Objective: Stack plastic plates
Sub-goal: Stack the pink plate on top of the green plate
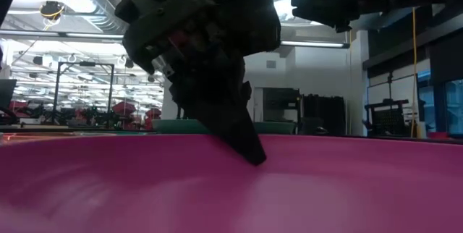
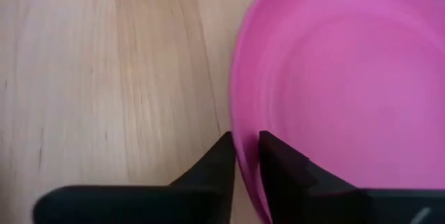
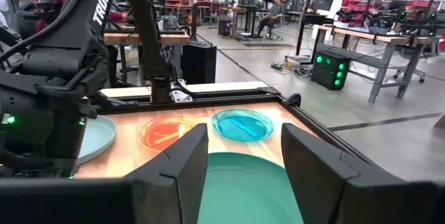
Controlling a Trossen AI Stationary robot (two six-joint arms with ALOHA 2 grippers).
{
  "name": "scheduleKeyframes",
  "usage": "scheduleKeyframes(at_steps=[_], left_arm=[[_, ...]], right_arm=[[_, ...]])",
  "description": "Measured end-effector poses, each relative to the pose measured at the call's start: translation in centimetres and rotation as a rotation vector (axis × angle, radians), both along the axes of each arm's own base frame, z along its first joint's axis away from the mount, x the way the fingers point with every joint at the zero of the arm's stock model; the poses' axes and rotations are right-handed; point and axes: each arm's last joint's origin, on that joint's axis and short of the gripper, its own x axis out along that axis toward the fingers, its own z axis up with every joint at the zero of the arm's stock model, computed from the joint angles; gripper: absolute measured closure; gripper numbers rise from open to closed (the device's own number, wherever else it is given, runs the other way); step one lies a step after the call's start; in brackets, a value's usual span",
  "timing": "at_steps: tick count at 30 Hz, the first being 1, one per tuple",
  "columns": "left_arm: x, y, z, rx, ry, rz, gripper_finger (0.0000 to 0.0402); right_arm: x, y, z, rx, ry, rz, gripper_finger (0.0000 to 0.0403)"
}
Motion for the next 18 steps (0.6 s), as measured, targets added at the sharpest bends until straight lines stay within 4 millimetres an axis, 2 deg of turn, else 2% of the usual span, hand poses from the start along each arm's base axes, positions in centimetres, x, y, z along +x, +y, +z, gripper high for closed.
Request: scheduleKeyframes(at_steps=[5,8,13,18], left_arm=[[-0.1,0.1,0.5,-0.002,-0.008,-0.006,0.0381],[-0.3,0.1,1.6,0.006,-0.024,-0.012,0.0385],[-1.4,0.6,5.0,0.104,-0.065,-0.014,0.0385],[-2.8,2.1,8.4,0.242,-0.103,0.052,0.0386]], right_arm=[[0.0,0.0,0.0,0.0,0.0,0.0,0.0226],[0.0,0.0,0.0,0.0,-0.001,0.0,0.0226],[0.0,0.0,0.0,0.0,-0.002,0.0,0.0226],[0.0,0.0,0.1,0.0,-0.004,0.0,0.0226]])
